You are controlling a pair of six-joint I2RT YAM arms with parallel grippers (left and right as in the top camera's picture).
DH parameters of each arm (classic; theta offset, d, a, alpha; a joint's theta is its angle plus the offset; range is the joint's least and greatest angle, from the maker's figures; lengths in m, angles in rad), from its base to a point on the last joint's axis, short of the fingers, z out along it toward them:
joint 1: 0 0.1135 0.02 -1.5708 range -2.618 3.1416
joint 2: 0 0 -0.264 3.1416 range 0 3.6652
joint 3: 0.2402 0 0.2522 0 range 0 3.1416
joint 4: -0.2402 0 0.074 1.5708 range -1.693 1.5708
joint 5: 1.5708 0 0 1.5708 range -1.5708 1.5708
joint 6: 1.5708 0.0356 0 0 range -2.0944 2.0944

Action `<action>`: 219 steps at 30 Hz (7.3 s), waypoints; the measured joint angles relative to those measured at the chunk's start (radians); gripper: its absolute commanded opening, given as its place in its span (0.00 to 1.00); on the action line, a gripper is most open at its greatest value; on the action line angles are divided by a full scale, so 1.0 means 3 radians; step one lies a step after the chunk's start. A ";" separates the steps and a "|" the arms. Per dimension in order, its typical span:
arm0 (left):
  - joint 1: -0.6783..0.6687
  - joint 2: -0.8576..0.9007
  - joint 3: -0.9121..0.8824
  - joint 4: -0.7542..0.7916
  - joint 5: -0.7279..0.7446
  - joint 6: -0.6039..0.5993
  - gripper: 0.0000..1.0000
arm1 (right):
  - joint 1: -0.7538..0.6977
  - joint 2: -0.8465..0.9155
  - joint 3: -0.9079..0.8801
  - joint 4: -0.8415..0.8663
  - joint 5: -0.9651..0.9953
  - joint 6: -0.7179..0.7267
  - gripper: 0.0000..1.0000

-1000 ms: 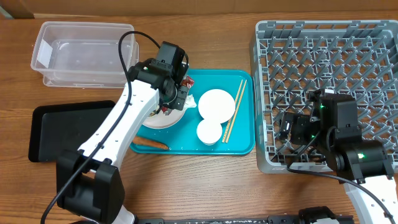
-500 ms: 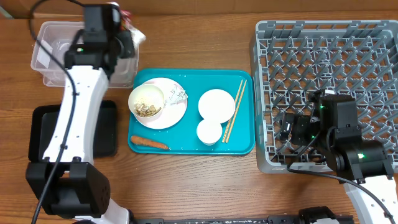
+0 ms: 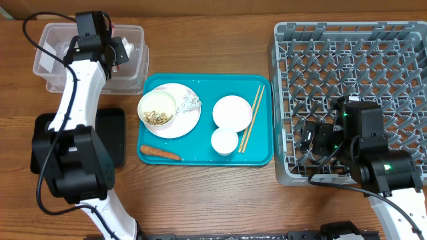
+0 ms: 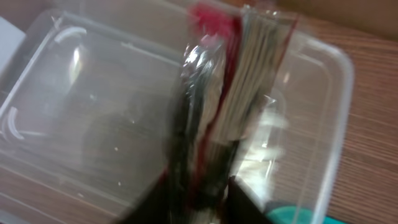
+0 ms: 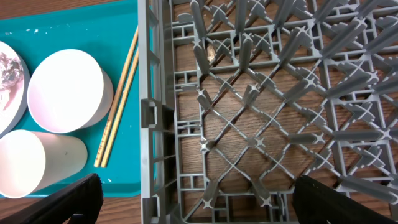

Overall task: Sort waste into correct bins and load items into the dishwasher
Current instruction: 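Carry the wrapper and tissue with left gripper into the clear bin, then return left gripper to the plate and grasp remaining tissue, then drop the tissue into the clear bin with left gripper, then grasp the rim of the rice-and-peanut bowl with left gripper, then carry the bowl over the black tray and tip out the food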

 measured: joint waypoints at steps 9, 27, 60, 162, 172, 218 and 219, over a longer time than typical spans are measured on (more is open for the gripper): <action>-0.0003 -0.0094 0.0170 -0.0242 0.0095 -0.0034 0.63 | 0.0000 0.0000 0.0000 -0.0005 0.0000 0.0001 1.00; -0.1258 -0.0406 0.0109 -0.1513 0.0743 -0.0023 0.64 | 0.0000 0.0000 0.0000 -0.0045 -0.0001 0.0001 1.00; -0.1523 0.0370 0.0027 -0.1502 0.0571 0.0206 0.23 | 0.0000 0.0000 0.0000 -0.0071 0.0000 0.0000 1.00; -0.1246 -0.0047 -0.0539 -0.1240 0.0301 -0.1185 0.35 | 0.0000 0.0000 0.0000 -0.0123 0.0025 0.0001 1.00; -0.1245 -0.0047 -0.0802 -0.1045 0.0268 -0.1198 0.05 | 0.0000 0.0000 0.0000 -0.0130 0.0025 0.0003 1.00; 0.1233 -0.0593 -0.0951 -0.1843 0.3091 0.0429 0.04 | 0.0000 0.0003 0.0000 -0.0165 0.0025 0.0001 1.00; 0.1314 -0.0593 -0.1036 -0.1795 0.3221 0.0512 0.04 | 0.0000 0.0003 0.0000 -0.0165 0.0027 0.0000 1.00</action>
